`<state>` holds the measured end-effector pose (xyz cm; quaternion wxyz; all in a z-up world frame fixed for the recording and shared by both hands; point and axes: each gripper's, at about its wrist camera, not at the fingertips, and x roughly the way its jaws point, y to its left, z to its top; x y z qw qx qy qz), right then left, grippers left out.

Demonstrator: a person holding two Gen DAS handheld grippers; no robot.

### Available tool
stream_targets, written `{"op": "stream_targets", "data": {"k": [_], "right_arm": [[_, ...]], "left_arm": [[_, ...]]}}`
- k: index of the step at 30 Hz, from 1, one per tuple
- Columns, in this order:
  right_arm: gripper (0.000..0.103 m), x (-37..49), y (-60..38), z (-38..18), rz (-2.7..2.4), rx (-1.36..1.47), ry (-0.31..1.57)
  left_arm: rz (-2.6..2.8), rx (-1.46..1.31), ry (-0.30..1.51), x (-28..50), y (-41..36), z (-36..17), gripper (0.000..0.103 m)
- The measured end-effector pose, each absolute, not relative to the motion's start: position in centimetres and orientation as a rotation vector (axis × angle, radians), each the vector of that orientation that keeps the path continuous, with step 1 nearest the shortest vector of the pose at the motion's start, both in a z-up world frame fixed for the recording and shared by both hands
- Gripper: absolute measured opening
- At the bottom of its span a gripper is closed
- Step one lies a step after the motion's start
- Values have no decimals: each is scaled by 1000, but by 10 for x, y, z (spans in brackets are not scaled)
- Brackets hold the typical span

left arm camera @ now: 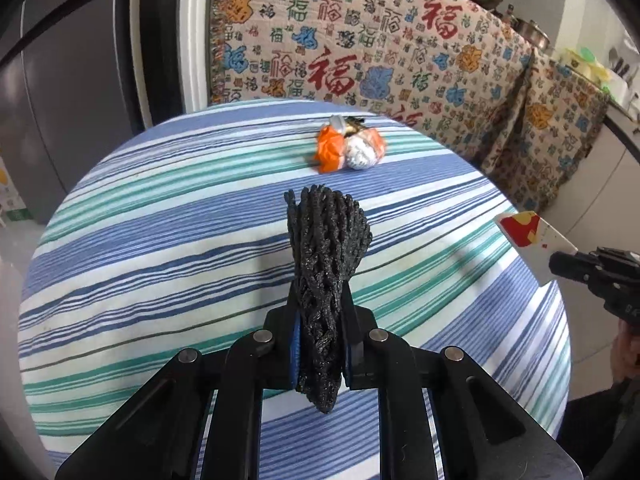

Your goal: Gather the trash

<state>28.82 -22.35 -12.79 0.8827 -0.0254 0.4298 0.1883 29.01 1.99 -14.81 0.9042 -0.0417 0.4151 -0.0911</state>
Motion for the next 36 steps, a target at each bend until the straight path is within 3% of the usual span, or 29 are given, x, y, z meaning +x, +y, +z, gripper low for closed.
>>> {"op": "stream_targets", "data": {"k": [13,23,36], "right_arm": [[7,236,-352,-96,166,56,848],[7,198,-439,-99,-42,95,848],[7,173,-498,-115,-161,70,875]], "left_arm": [[-462,29,803,263,-138,-102,14],[-609,97,860,255,-248,-118,14],[-698,154,920,255,-328,-143,14]]}}
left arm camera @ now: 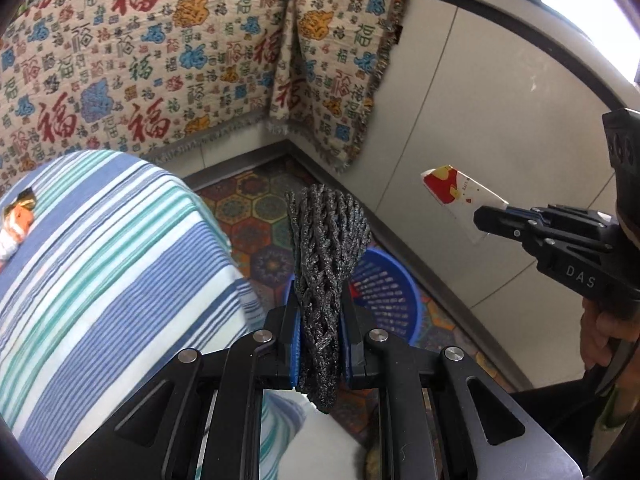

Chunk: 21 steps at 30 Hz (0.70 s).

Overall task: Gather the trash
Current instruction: 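Carry the foam net and paper cup over the blue wastebasket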

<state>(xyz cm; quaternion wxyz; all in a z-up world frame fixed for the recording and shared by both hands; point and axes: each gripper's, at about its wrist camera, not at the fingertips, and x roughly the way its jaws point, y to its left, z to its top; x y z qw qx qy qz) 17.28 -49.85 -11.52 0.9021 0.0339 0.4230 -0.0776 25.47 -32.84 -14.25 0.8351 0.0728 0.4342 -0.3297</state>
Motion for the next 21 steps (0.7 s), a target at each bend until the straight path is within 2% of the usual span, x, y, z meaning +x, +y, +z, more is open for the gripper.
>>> {"op": "stream_targets", "data": {"k": [21], "right_arm": [[7,178,-562,-167,-135,271,980]], "left_arm": [[-759,185,1021,279,-393,-192,15]]}}
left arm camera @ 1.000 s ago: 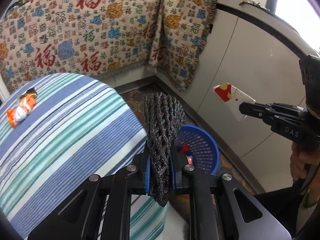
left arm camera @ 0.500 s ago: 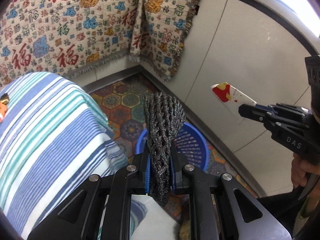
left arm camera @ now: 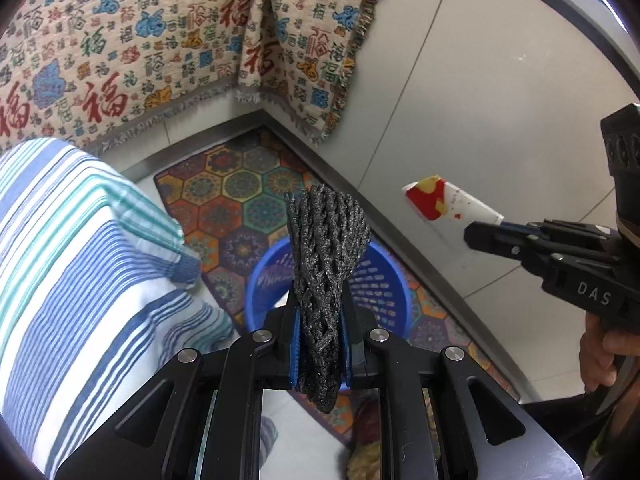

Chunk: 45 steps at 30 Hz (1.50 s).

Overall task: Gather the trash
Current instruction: 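Carry the foam net and paper cup over the blue wastebasket, then open both tools to drop the net and cup into the wastebasket, then swing both tools back toward the table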

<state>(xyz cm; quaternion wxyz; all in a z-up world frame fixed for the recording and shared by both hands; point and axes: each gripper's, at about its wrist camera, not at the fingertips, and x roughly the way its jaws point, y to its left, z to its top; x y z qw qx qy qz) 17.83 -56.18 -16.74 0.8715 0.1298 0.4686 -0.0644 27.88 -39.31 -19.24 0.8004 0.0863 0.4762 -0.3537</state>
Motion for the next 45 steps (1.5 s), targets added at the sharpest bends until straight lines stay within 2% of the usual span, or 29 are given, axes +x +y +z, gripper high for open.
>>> {"op": "stream_targets", "data": {"k": [13,14,16,17,18,19,28,32,37,45], "right_arm": [[11,198,-588,-198,-156,374,1018],[11,200,-590,-199,-159,379,1019],[14,203,-592,-200,-162,389,1020],[19,204,-594,-201,-164,394,1021],[29,204,-595,-202,-164,398,1019],[33,205,-596,-202,-164,402,1016],[35,203,-595,-190,-184,372,983],[35,202,-581,-173,-198,280,936],[38,206,-540,-148,-171,146,862],[43,236,-417,-142,30,16,820]], "left_arm": [[-783,183,1049,290,-413,-217,18],[-787,182,1050,291,-415,-220,20],[-796,183,1054,292,-417,-224,31],[-801,182,1053,292,-418,-227,35],[-806,181,1051,292,-419,-229,43],[-809,181,1049,293,-422,-231,46],[-800,144,1041,295,-416,-229,50],[-794,101,1002,286,-390,-207,53],[-753,80,936,264,-335,-175,66],[-534,135,924,260,-216,-160,79]]}}
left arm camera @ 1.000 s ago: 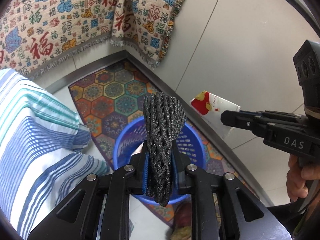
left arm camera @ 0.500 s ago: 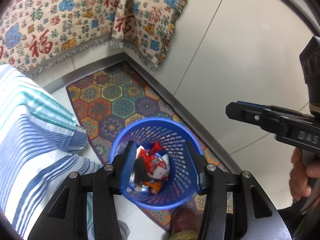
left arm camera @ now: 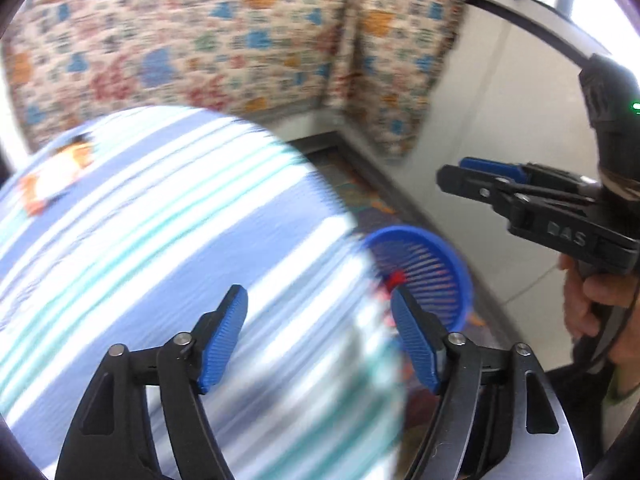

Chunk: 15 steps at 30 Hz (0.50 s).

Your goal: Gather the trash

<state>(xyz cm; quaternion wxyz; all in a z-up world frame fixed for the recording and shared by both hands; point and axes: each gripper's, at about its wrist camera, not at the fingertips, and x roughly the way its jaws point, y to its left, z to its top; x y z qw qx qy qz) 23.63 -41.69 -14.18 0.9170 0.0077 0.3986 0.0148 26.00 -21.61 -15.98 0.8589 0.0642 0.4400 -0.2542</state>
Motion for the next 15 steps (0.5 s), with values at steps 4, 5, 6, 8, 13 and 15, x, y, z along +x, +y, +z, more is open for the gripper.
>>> {"op": "stream_targets", "data": {"k": [4,5,6,8,13,15], "right_arm": [[46,255,-346,-159,144,-50,854],[46,260,-330,-166,168,-61,873],[46,264,-317,-171,191,-73,890],[46,270,-289,-182,223,-119,909],[50,275,-252,-204,243,-229,906],[53,278,-249,-205,245,-238,905]], "left_arm": [[-368,145,927,279,-147,-164,84],[-330,138,933,287,-128,-166,84],[-297,131,937,296,-112,-169,84],[-259,117,942,315,-83,-175,83],[-260,148,932,362,-37,-193,84],[-287,160,927,380,-28,-199,85]]}}
